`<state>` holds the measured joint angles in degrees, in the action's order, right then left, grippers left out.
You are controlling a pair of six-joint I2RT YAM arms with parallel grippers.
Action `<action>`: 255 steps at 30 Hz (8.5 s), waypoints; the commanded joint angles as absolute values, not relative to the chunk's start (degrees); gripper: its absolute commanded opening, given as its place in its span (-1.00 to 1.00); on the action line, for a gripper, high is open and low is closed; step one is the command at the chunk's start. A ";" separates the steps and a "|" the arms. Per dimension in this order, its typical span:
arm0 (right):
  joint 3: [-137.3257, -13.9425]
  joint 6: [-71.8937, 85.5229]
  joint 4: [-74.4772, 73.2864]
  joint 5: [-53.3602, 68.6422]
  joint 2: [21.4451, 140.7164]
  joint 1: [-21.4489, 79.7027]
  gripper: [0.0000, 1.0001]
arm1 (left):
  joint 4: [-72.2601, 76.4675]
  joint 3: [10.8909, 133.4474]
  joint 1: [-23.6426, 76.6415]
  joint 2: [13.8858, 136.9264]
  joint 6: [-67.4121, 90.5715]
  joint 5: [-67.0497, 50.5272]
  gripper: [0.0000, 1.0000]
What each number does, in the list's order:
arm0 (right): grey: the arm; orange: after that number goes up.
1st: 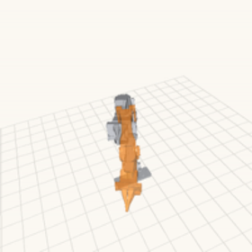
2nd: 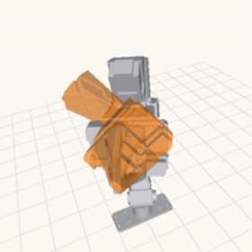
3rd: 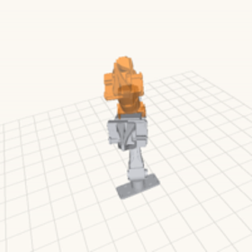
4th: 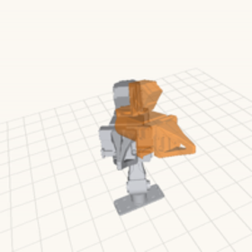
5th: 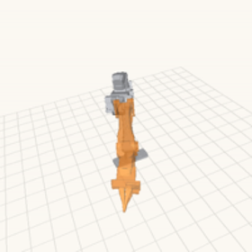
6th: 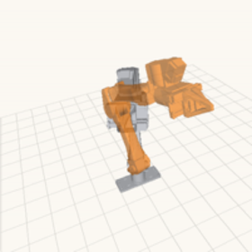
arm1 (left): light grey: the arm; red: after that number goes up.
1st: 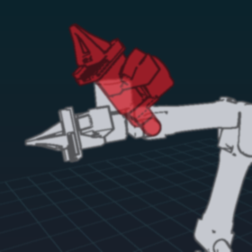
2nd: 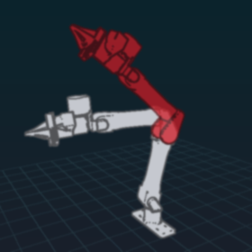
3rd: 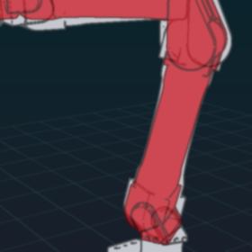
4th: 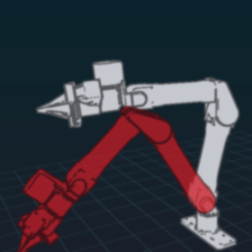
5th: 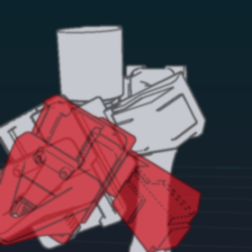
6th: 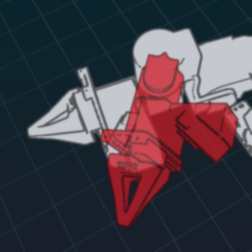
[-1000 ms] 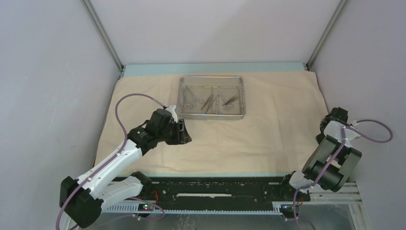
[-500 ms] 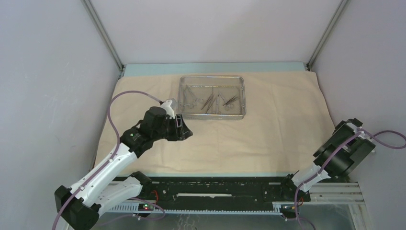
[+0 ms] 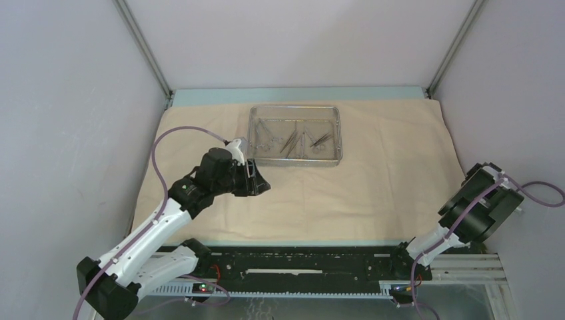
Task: Open and lay out the surgical kit
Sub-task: Smooth out the surgical kit at the center of the board, then move the container from the surgical kit.
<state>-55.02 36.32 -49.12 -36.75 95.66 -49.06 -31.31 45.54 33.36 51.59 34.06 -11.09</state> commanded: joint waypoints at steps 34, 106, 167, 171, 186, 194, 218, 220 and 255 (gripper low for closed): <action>-75.44 31.22 -54.37 -58.64 120.84 -37.34 -1.00 | -26.25 51.00 33.49 50.70 34.51 -14.31 0.14; -55.59 42.73 -38.61 -37.41 91.38 -50.88 -1.00 | -35.97 59.91 33.44 49.49 33.41 -16.19 0.16; -79.79 23.43 -34.82 -8.68 90.09 17.75 0.70 | -28.48 64.69 20.75 76.90 27.40 8.46 0.78; -83.31 22.92 -35.86 -10.16 93.63 20.29 0.60 | -29.50 67.80 20.58 80.75 26.23 9.35 0.78; -104.94 27.60 -45.06 -15.94 114.61 28.01 0.19 | -30.12 67.91 20.48 80.98 24.93 4.97 0.76; -112.35 28.99 -47.39 -14.93 123.05 28.92 0.13 | -31.30 68.23 20.48 79.14 24.29 4.47 0.77; -101.59 23.72 -44.31 -20.17 112.44 27.89 0.11 | -35.77 85.18 18.89 102.41 23.65 12.96 0.50; -98.53 23.42 -43.46 -20.40 110.61 27.01 0.11 | -35.95 85.51 18.73 103.09 23.40 12.83 0.46; -82.66 23.90 -34.23 -13.02 108.92 23.82 -0.14 | -35.60 81.38 18.72 106.68 23.34 11.52 -0.41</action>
<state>-82.98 23.49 -35.92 -13.50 109.14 23.97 -36.58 82.28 19.09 107.90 23.88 11.62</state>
